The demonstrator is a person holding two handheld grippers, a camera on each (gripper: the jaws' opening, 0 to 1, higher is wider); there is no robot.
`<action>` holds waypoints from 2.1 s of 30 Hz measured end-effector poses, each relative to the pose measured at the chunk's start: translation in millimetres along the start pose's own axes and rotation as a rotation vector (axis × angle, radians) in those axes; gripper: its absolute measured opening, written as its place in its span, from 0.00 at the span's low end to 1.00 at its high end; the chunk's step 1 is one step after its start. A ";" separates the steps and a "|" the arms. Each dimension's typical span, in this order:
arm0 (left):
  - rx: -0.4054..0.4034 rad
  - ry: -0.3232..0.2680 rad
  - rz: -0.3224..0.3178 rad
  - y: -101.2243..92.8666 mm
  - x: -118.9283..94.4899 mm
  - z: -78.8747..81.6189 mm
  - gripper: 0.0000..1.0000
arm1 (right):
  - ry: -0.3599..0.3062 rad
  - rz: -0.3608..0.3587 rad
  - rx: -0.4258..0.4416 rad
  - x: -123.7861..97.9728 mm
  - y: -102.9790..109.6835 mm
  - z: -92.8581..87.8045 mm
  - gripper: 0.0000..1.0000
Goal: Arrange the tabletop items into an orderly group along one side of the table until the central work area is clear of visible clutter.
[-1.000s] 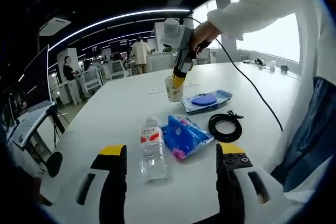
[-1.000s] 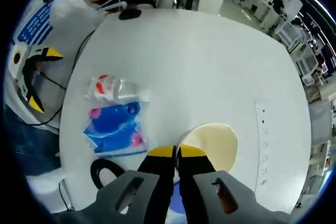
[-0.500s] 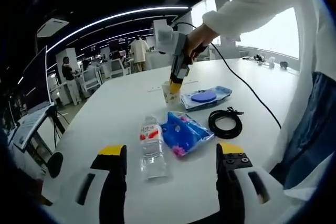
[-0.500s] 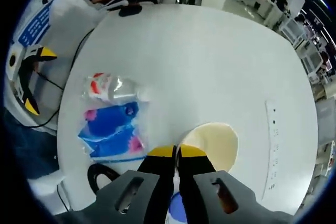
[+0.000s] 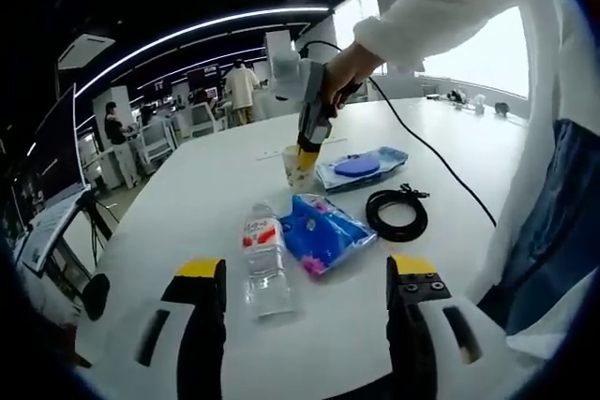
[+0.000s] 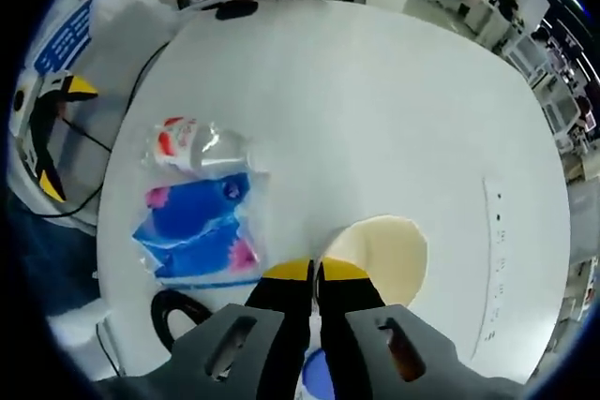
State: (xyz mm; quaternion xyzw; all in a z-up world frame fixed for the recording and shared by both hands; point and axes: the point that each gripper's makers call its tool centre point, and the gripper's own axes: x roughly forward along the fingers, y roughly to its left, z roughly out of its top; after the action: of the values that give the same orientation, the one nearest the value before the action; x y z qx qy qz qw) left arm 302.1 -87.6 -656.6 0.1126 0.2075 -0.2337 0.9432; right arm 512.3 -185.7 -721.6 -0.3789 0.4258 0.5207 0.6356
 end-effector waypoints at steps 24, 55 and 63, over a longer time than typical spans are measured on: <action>0.018 -0.003 0.016 4.3 -1.9 0.2 0.73 | -0.058 -0.040 0.000 -5.8 -0.8 7.4 0.13; 0.027 0.009 0.005 1.5 -1.4 -1.5 0.74 | -0.367 -0.129 0.283 -79.3 34.6 -27.2 0.54; 0.033 0.028 0.001 1.0 0.0 -6.9 0.74 | -0.437 -0.142 0.341 -97.5 51.2 -48.4 0.55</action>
State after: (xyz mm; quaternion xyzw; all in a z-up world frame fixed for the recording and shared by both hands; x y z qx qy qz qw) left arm 300.2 -84.5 -662.7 0.1316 0.2165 -0.2350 0.9384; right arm 445.5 -254.9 -649.3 -0.1743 0.3328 0.4651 0.8016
